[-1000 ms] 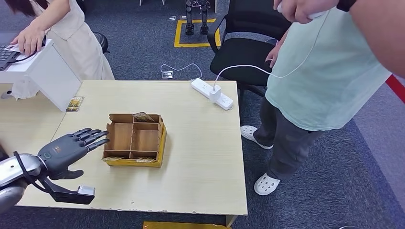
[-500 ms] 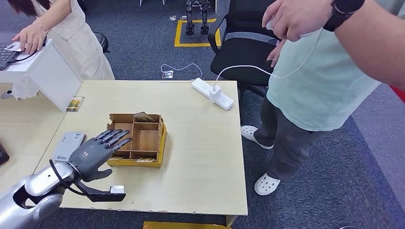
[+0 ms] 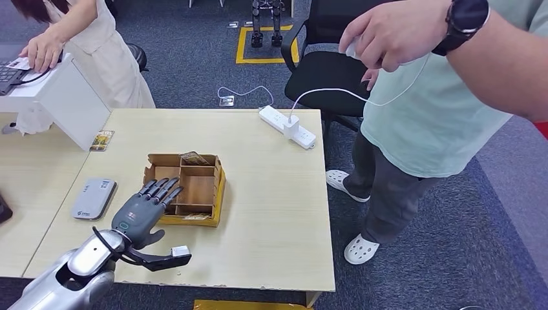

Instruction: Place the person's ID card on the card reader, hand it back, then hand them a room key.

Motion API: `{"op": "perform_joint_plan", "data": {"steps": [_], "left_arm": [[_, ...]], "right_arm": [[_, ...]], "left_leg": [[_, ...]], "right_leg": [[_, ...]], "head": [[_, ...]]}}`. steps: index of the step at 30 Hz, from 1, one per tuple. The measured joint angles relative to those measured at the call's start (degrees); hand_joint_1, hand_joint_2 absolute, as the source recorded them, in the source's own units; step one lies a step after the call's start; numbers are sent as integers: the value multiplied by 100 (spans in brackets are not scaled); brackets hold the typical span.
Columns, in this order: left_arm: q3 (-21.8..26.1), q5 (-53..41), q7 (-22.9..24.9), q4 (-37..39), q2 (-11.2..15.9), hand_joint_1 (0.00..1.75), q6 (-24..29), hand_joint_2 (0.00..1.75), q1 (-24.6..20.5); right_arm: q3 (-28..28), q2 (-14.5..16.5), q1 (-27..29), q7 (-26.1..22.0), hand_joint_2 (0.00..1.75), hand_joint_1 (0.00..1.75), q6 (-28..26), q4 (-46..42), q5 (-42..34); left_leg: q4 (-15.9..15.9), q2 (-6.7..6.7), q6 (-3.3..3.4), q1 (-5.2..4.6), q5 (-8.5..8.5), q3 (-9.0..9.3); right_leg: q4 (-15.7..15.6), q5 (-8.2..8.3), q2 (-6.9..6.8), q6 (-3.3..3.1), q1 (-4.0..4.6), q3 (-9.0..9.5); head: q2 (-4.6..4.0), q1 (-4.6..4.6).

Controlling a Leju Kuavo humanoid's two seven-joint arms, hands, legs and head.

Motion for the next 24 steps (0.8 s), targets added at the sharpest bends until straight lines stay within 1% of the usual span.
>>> {"op": "perform_joint_plan", "data": {"steps": [5, 9, 19, 24], "left_arm": [[273, -169, 143, 140, -212, 0, 71, 175, 97], [439, -201, 152, 166, -314, 0, 86, 175, 170], [769, -176, 109, 164, -395, 0, 67, 175, 258], [866, -32, -42, 155, -382, 0, 4, 175, 268]], "right_arm": [[-54, 2, 33, -16, 0, 0, -38, 2, 8], [-81, 2, 52, -20, 0, 0, -65, 8, 8], [-103, 2, 66, -35, 0, 0, -70, 26, 13], [-107, 2, 70, -36, 0, 0, -69, 27, 26]], "left_leg": [[0, 0, 0, 0, 0, 0], [0, 0, 0, 0, 0, 0], [0, 0, 0, 0, 0, 0], [0, -1, 0, 0, 0, 0]], "right_leg": [[0, 0, 0, 0, 0, 0], [0, 0, 0, 0, 0, 0], [1, 0, -1, 0, 0, 0], [1, 0, -1, 0, 1, 1]], "head": [[0, 1], [0, 1], [0, 0], [0, 1]]}}
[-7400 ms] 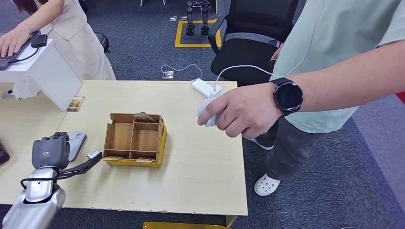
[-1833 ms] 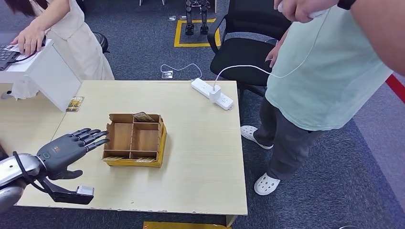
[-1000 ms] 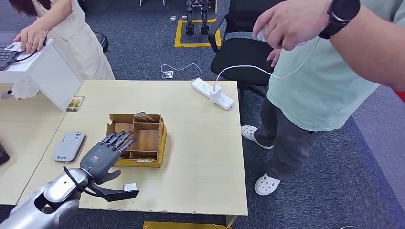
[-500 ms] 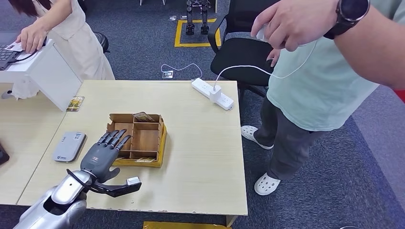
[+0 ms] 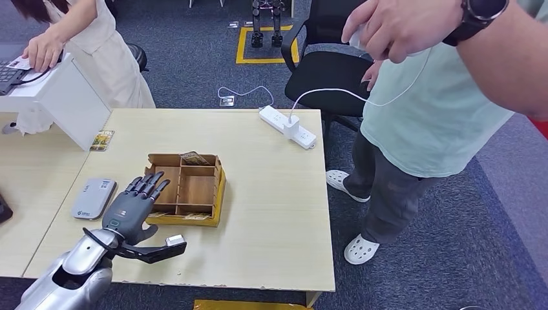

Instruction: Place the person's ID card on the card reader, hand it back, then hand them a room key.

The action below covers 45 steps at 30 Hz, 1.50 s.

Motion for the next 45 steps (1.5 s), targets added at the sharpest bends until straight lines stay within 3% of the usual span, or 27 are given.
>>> {"op": "perform_joint_plan", "data": {"steps": [3, 4, 7, 8, 32, 37, 41, 45], "left_arm": [[63, 53, -33, -37, 40, 0, -35, 175, 8], [76, 57, -33, -47, 49, 21, -40, 175, 10], [96, 57, -33, -52, 53, 150, -68, 175, 14], [99, 57, -34, -52, 55, 172, -81, 175, 18], [191, 74, -113, -93, 133, 175, -92, 175, 160], [261, 132, -146, -160, 131, 175, 116, 175, 170], [575, 64, -34, -347, 157, 175, 405, 175, 19], [956, 8, 76, -395, 240, 175, 472, 175, -438]], "right_arm": [[-5, 0, 7, 0, 0, 0, 1, 1, 17], [-7, 0, 8, 0, 0, 0, 1, 1, 24], [-8, 0, 10, 0, 0, 0, 1, 1, 34], [-8, 0, 10, 0, 0, 0, 2, 1, 35], [-14, 12, 6, 2, 0, 0, 18, 1, 55], [-14, 23, 7, 2, 0, 0, 47, 1, 92], [-14, 25, 8, -1, 0, 0, 72, 1, 134], [-14, 31, 6, -25, 0, 0, 68, 0, 159]], "left_leg": [[0, -1, 0, 0, 0, 0], [0, -1, 0, 0, 0, 0], [0, -2, 0, 0, 0, 0], [0, -2, 0, 0, 0, 0], [0, -4, 0, 0, 0, 0], [0, -4, 0, 0, 1, 1], [0, -5, 1, 0, 2, 1], [1, -8, 6, 4, 8, 1]], "right_leg": [[0, 0, 0, 0, 0, 0], [0, 0, -1, 0, 0, 0], [0, 0, -1, 0, 0, 0], [0, 0, -1, 0, 0, 1], [0, 0, -4, 0, 0, 2], [0, 0, -4, 0, 0, 1], [0, 0, -5, 0, 1, 1], [1, 3, -11, -1, 4, 3]], "head": [[0, -1], [0, -1], [0, 0], [0, 0], [0, -1], [0, 0], [0, 1], [0, 3]]}}
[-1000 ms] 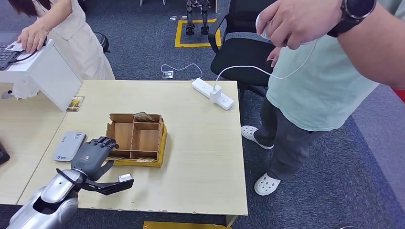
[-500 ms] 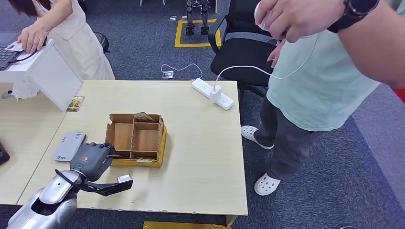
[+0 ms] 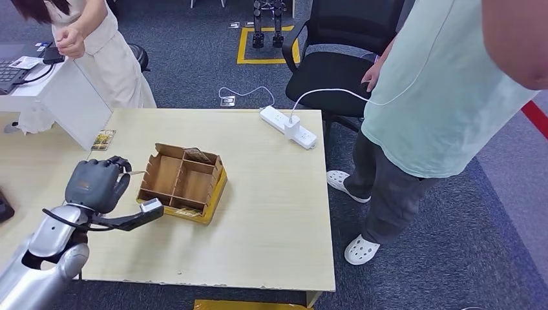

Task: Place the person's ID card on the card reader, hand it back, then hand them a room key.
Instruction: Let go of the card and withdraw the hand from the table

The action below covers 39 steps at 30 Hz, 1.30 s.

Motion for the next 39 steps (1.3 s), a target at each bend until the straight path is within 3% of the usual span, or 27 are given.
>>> {"op": "perform_joint_plan", "data": {"steps": [4, 9, 16, 21, 25, 32, 39], "left_arm": [[347, 63, -96, 6, 127, 175, -51, 175, -517], [436, -155, 38, 202, 186, 175, 59, 175, -1053], [600, -1323, 733, 1286, -212, 175, 1909, 175, -1718], [806, -1512, 736, 1958, -601, 175, 2497, 175, -2007], [861, -1603, 733, 2230, -782, 175, 2556, 175, -2154], [865, -1619, 727, 2338, -866, 175, 2563, 175, -2239], [863, -1822, 709, 2916, -1306, 175, 2604, 175, -2699]], "right_arm": [[-3, 6, -4, -16, 0, 0, 1, -1, 7], [-4, 9, -19, -8, 0, 0, 32, -2, 84], [-3, 69, -79, 51, 0, 0, 99, -20, 257], [-4, 101, -131, 60, 0, 0, 94, -33, 302], [-4, 104, -137, 73, 0, 0, 93, -34, 304], [-4, 104, -136, 85, 0, 0, 92, -34, 304], [-4, 129, -135, 116, 0, 0, 102, -36, 308]], "left_leg": [[0, 0, -2, 0, 2, 3], [1, -6, -3, -1, 3, 1], [2, -6, -2, -2, 4, 3], [3, -7, -2, -2, 6, 3], [4, -7, -2, -2, 6, 2], [4, -7, -2, -2, 6, 2], [5, -6, -2, -2, 6, 2]], "right_leg": [[3, 2, 1, 0, 0, 2], [2, 2, -1, 0, 0, 1], [2, 5, 0, 3, -2, 2], [2, 5, -1, 3, -2, 3], [2, 5, -1, 3, -2, 2], [2, 5, 0, 3, -2, 2], [2, 6, 1, 3, -2, 2]], "head": [[0, -2], [0, -2], [0, -2], [0, -2], [0, -2], [0, -2], [0, -3]]}}
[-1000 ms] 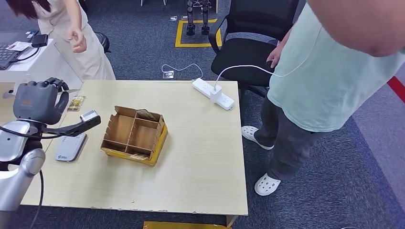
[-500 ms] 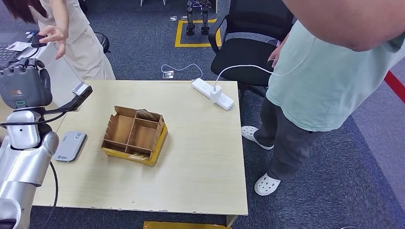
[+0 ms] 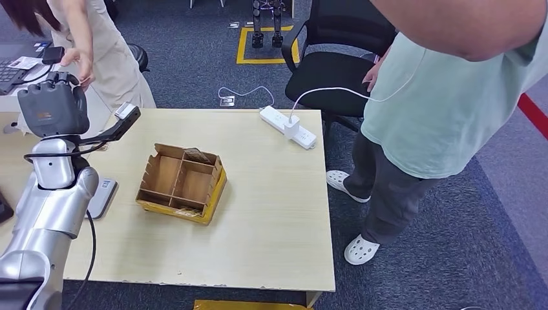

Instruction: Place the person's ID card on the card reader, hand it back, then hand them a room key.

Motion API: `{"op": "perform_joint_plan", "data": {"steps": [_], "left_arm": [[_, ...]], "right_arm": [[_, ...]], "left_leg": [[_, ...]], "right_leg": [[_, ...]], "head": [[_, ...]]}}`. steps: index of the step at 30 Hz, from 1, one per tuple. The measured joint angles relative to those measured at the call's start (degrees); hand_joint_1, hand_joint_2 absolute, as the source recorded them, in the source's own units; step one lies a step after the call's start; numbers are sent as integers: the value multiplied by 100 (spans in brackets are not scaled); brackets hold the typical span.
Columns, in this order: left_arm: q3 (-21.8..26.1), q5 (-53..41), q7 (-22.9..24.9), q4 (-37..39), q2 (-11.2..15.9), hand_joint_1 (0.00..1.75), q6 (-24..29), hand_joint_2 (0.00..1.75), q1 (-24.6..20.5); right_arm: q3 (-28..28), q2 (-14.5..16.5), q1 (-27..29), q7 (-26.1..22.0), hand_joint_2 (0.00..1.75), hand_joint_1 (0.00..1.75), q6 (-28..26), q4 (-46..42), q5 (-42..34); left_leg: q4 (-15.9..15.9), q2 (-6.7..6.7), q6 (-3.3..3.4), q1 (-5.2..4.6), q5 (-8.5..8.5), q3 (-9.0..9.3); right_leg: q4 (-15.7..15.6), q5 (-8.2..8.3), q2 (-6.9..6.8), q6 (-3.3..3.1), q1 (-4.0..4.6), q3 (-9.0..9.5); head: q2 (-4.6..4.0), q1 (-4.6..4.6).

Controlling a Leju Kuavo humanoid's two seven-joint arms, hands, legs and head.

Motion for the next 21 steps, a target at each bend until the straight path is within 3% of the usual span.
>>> {"op": "perform_joint_plan", "data": {"steps": [8, 12, 21], "left_arm": [[0, -8, 1, 162, -70, 172, 2, 175, -95], [0, -11, -5, 260, -97, 0, 16, 175, -187], [0, -10, -40, 493, -129, 0, 66, 175, -310]], "right_arm": [[0, 13, 0, 0, 0, 0, 1, -5, 1], [0, 16, -1, 0, 0, 0, 8, -5, 2], [-17, 30, 2, 0, 0, 0, 10, -5, 2]], "left_leg": [[0, 2, 1, 0, -1, -2], [0, 1, 1, 0, -1, -4], [0, 2, 1, -1, -1, -4]], "right_leg": [[-1, 0, 3, 0, 0, -1], [-2, -1, 2, 1, 0, -1], [-2, 0, 1, 1, 0, -1]], "head": [[0, 1], [0, 1], [0, 2]]}}
